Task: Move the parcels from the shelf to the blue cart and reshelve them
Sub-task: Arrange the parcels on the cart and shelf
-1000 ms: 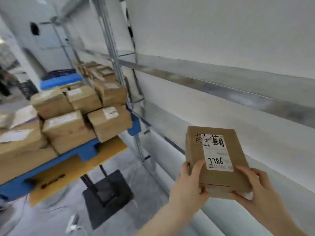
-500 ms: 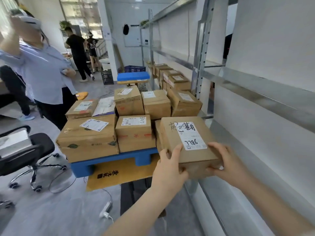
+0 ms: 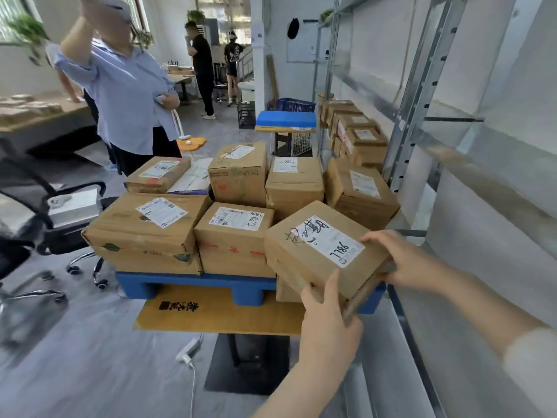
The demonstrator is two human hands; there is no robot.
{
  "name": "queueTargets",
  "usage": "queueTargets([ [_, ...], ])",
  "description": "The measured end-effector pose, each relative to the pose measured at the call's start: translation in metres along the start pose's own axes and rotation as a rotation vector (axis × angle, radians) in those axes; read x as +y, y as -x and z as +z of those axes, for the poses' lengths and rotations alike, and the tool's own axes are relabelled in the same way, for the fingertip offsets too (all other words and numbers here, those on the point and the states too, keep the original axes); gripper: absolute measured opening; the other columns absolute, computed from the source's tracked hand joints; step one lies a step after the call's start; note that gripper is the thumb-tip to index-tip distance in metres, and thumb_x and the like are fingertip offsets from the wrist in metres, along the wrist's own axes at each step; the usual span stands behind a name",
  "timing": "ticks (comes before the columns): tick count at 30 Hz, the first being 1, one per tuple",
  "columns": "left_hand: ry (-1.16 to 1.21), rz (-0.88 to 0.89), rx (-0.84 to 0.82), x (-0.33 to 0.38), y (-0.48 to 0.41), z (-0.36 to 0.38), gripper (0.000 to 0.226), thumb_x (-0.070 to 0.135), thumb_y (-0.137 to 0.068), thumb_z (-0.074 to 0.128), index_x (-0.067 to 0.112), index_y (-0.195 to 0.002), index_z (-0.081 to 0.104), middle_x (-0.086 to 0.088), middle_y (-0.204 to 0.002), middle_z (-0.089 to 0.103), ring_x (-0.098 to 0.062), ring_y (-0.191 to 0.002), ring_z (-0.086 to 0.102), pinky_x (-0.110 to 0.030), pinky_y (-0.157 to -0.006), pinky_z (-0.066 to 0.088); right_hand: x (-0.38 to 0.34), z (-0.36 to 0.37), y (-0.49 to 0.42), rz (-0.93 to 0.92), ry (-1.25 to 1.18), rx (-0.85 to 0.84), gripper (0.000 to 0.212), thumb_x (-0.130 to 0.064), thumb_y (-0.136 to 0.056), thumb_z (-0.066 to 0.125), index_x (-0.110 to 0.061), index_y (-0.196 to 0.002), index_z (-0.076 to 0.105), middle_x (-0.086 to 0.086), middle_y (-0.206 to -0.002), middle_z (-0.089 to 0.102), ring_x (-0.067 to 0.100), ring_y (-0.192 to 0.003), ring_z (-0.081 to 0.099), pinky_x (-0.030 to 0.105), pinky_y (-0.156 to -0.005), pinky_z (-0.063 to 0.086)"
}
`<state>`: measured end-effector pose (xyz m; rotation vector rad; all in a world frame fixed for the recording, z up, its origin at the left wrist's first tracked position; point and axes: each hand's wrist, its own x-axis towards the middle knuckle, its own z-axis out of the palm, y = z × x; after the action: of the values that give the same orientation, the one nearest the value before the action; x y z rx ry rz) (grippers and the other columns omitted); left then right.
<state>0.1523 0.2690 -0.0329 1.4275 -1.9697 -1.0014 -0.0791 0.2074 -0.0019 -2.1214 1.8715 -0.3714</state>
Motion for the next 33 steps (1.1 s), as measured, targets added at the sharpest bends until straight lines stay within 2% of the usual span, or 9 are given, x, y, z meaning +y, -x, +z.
queueTargets([
  [7, 0.106, -0.053, -0.016, 0.025, -0.023, 0.027, 0.079, 0.025, -0.092, 0.058, 0.054, -0.143, 0.005, 0.002, -0.156, -0.012, -0.019, -0.111, 0.053, -0.021, -0.088, 0.042, 0.021, 0.001, -0.033, 0.003, 0.109, 0.199, 0.071, 0.0, -0.081, 0.066, -0.037, -0.137, 0.043, 0.0, -0.149, 0.023, 0.023, -0.133, 0.034, 0.033, -0.105, 0.032],
  [12, 0.152, 0.012, -0.026, 0.025, -0.032, 0.037, 0.079, 0.02, -0.091, 0.058, 0.057, -0.141, 0.009, 0.001, -0.159, -0.007, -0.026, -0.126, 0.044, -0.024, -0.092, 0.044, 0.006, 0.02, -0.036, 0.177, -0.144, 0.487, 0.047, -0.002, -0.094, 0.042, -0.021, -0.136, 0.05, 0.012, -0.132, 0.047, 0.028, -0.118, 0.048, 0.034, -0.097, 0.04],
  [15, 0.14, 0.067, -0.033, 0.023, -0.035, 0.042, 0.076, 0.017, -0.089, 0.057, 0.054, -0.14, 0.015, 0.001, -0.159, 0.002, -0.023, -0.121, 0.048, -0.024, -0.092, 0.044, -0.003, 0.021, -0.044, 0.274, -0.42, 0.435, 0.043, -0.015, -0.1, 0.033, -0.026, -0.14, 0.045, 0.005, -0.137, 0.049, 0.021, -0.124, 0.045, 0.035, -0.102, 0.037],
  [19, 0.038, 0.16, -0.102, 0.015, -0.041, 0.04, 0.069, 0.017, -0.089, 0.054, 0.046, -0.142, 0.021, -0.004, -0.16, 0.004, -0.028, -0.12, 0.05, -0.027, -0.09, 0.046, -0.006, 0.017, -0.059, 0.327, -0.709, 0.337, 0.044, -0.044, -0.098, 0.041, -0.036, -0.141, 0.041, -0.012, -0.14, 0.043, 0.011, -0.128, 0.04, 0.033, -0.103, 0.034],
  [22, -0.06, 0.22, -0.017, -0.001, -0.044, 0.024, 0.061, 0.017, -0.09, 0.053, 0.037, -0.143, 0.03, 0.0, -0.156, 0.017, -0.024, -0.122, 0.049, -0.033, -0.088, 0.05, -0.003, 0.024, -0.065, 0.333, -0.699, 0.244, 0.058, -0.048, -0.093, 0.05, -0.041, -0.146, 0.027, -0.019, -0.133, 0.035, 0.003, -0.119, 0.034, 0.026, -0.093, 0.029],
  [24, -0.119, 0.213, 0.142, -0.016, -0.048, 0.005, 0.057, 0.016, -0.09, 0.053, 0.032, -0.142, 0.035, 0.002, -0.153, 0.023, -0.02, -0.127, 0.044, -0.034, -0.094, 0.049, -0.002, 0.028, -0.068, 0.327, -0.722, 0.254, 0.058, -0.046, -0.095, 0.048, -0.041, -0.147, 0.025, -0.015, -0.142, 0.033, 0.003, -0.121, 0.032, 0.025, -0.094, 0.027],
  [28, -0.239, 0.126, 0.434, -0.043, -0.065, -0.039, 0.061, 0.013, -0.088, 0.057, 0.034, -0.141, 0.035, -0.001, -0.155, 0.016, -0.023, -0.141, 0.017, -0.034, -0.104, 0.036, -0.004, 0.023, -0.074, 0.326, -0.706, 0.27, 0.055, -0.043, -0.097, 0.046, -0.036, -0.148, 0.025, -0.007, -0.153, 0.029, 0.003, -0.123, 0.031, 0.025, -0.097, 0.028],
  [31, -0.277, 0.062, 0.396, -0.052, -0.08, -0.062, 0.064, 0.014, -0.09, 0.057, 0.037, -0.143, 0.03, -0.003, -0.156, 0.01, -0.029, -0.141, 0.012, -0.039, -0.104, 0.038, -0.014, 0.018, -0.068, 0.309, -0.551, 0.31, 0.057, -0.042, -0.096, 0.048, -0.032, -0.148, 0.027, -0.002, -0.153, 0.031, 0.012, -0.133, 0.032, 0.028, -0.1, 0.029],
  [33, -0.25, 0.09, 0.339, -0.055, -0.085, -0.068, 0.062, 0.018, -0.091, 0.057, 0.037, -0.143, 0.029, -0.002, -0.152, 0.018, -0.027, -0.136, 0.026, -0.031, -0.096, 0.042, -0.023, 0.02, -0.055, 0.229, -0.426, 0.359, 0.062, -0.049, -0.092, 0.051, -0.034, -0.147, 0.028, -0.003, -0.153, 0.027, 0.008, -0.135, 0.027, 0.029, -0.104, 0.025],
])
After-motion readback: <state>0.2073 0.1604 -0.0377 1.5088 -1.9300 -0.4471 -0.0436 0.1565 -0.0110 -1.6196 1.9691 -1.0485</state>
